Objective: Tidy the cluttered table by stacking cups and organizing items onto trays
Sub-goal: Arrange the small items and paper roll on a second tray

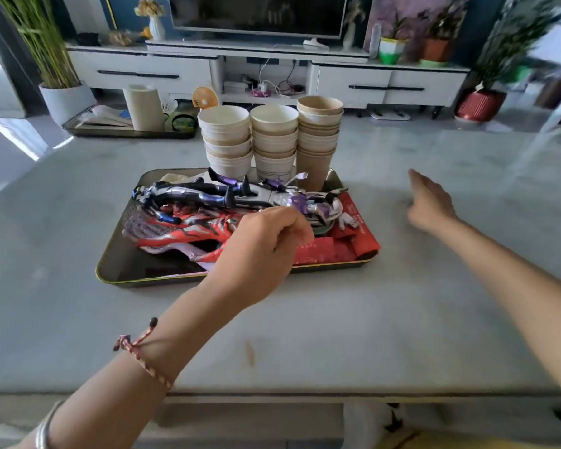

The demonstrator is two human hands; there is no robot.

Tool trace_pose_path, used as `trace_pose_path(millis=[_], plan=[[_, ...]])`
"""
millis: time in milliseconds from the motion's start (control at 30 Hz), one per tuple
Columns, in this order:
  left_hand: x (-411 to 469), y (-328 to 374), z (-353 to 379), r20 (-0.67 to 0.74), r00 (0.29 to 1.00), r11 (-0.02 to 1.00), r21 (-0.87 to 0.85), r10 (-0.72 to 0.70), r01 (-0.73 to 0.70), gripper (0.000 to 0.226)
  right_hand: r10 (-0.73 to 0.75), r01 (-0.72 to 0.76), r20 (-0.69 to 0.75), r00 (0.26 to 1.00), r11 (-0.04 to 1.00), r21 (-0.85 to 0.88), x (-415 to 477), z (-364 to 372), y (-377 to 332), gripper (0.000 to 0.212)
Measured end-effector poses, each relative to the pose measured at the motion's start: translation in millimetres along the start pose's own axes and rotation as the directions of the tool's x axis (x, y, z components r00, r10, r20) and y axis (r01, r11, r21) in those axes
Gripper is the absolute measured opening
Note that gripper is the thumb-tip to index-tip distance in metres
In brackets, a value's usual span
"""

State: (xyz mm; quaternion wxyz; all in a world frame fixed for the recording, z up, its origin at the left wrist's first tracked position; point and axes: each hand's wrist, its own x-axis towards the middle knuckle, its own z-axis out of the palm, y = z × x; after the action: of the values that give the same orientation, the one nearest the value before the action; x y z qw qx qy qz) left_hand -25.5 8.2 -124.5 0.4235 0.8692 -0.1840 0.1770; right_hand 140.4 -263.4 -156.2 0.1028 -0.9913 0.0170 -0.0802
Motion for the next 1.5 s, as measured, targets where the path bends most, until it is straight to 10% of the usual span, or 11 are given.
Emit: trace_pose_path(millis=[334, 534, 667, 834, 1034, 1234, 1368, 1501], plan=[[7, -3, 13, 0.028, 0.999, 0.999, -0.027, -0.044, 0.045, 0.038, -0.181, 0.182, -0.022, 0.983, 0.983, 0.020, 13, 6, 22, 0.023], [6, -7, 5, -0.062, 0.990, 0.983, -0.145, -0.125, 0.115, 0.046, -0.338, 0.313, 0.010, 0.941, 0.859, -0.405, -1, 6, 19, 0.020], [6, -5, -10, -0.211, 0.968, 0.975, -0.206, -0.133, 0.089, 0.044, -0.309, 0.284, -0.200, 0.930, 0.948, -0.144, -16, -23, -10, 0.020], [9, -10, -59, -0.581, 0.749, 0.878, -0.479, -0.318, 0.001, 0.041, -0.609, 0.755, -0.569, 0.553, 0.654, 0.034, -80, -68, -135, 0.023], [-2, -40, -109, -0.524, 0.556, 0.753, -0.559, -0.645, 0.347, 0.036, -0.924, 0.922, -0.027, 0.381, 0.378, 0.081, -148, -23, -237, 0.037], [-19, -63, -125, -0.502, 0.546, 0.741, -0.484, -0.671, 0.465, 0.026, -0.951, 0.951, -0.019, 0.309, 0.309, -0.026, -144, -6, -258, 0.031], [-30, -79, -127, -0.484, 0.604, 0.770, -0.320, -0.633, 0.552, 0.021, -0.769, 0.843, -0.355, 0.532, 0.439, 0.312, -121, -34, -229, 0.024], [-40, -92, -117, -0.436, 0.550, 0.672, -0.198, -0.713, 0.714, 0.047, -0.211, 0.539, -0.569, 0.794, 0.678, 0.500, -92, -36, -166, 0.030]])
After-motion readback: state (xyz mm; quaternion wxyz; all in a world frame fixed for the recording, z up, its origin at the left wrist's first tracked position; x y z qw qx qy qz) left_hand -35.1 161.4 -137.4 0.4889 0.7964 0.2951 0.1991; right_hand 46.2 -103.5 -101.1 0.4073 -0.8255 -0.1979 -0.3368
